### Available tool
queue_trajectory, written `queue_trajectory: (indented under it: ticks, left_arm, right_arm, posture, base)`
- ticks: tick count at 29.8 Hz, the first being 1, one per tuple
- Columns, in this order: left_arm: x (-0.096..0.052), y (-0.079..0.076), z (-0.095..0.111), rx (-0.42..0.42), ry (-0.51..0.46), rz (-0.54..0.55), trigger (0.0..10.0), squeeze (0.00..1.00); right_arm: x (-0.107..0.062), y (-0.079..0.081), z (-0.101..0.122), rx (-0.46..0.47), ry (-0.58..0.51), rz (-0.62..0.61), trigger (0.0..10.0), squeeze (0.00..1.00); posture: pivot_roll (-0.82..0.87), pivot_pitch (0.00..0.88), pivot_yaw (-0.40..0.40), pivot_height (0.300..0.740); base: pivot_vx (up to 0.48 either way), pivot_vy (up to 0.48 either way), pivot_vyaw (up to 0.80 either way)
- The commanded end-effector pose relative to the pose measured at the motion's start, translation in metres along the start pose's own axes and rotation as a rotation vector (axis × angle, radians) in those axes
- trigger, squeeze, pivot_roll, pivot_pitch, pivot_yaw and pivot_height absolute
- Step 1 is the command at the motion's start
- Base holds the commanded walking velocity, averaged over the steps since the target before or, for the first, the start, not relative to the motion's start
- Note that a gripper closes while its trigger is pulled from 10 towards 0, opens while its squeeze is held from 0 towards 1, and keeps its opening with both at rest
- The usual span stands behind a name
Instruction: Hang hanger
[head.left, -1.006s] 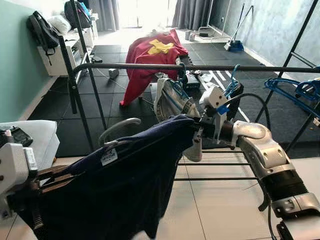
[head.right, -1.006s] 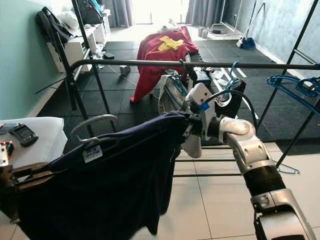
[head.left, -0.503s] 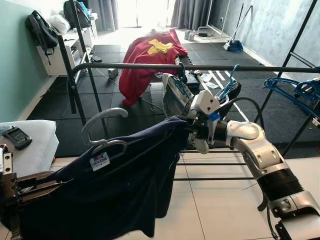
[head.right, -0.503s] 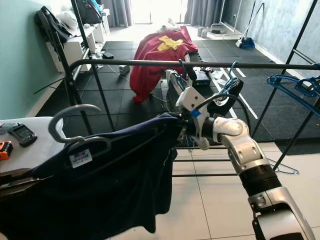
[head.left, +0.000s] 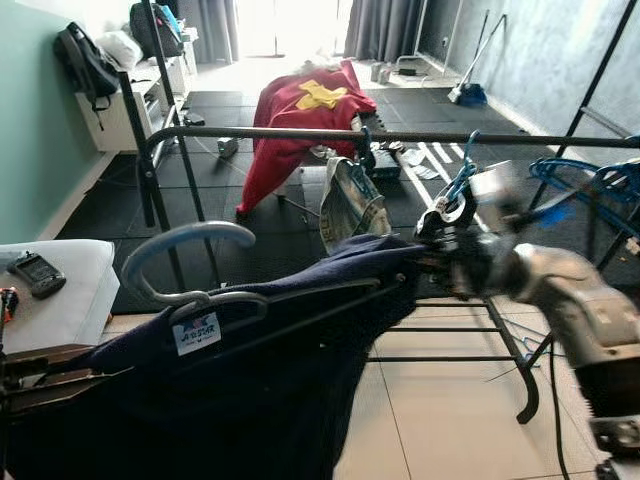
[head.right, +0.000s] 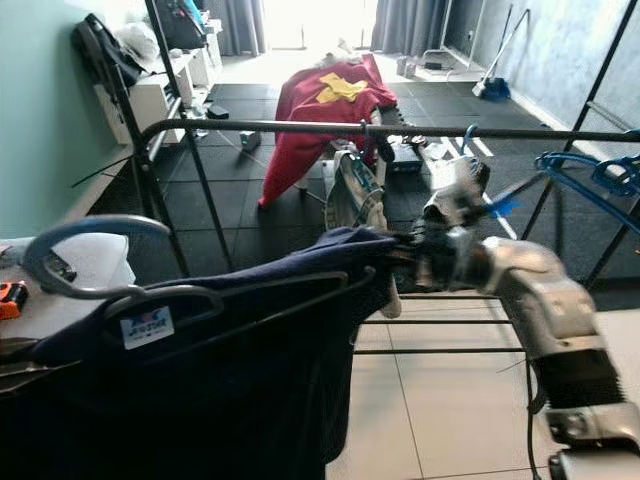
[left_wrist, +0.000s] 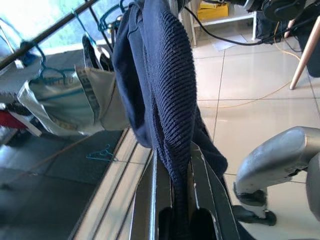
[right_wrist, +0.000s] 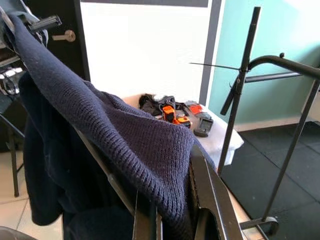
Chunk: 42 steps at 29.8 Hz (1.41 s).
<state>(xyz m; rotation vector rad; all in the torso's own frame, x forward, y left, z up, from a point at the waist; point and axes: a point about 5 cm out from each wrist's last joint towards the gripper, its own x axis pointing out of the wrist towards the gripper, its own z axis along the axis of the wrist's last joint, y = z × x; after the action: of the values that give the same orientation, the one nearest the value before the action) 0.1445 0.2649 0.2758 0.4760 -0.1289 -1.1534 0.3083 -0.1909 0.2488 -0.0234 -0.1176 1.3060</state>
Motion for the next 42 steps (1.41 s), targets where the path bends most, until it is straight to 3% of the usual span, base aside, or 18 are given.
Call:
queue_trajectory:
  ticks: [1, 42]
  left_arm:
    - [-0.0223, 0.0054, 0.0015, -0.011, 0.023, 0.065, 10.0, 0.00]
    - [-0.0223, 0.0054, 0.0015, -0.011, 0.023, 0.065, 10.0, 0.00]
  right_arm:
    - [-0.0490, -0.0232, -0.0070, 0.017, 0.060, -0.337, 0.0, 0.00]
    - [-0.0490, -0.0232, -0.0070, 0.017, 0.060, -0.337, 0.0, 0.00]
  posture:
    - [-0.04, 0.000, -0.034, 0.740]
    - [-0.04, 0.000, -0.034, 0.740]
  base:
    - [0.000, 0.000, 0.00]
    - [0.000, 0.000, 0.00]
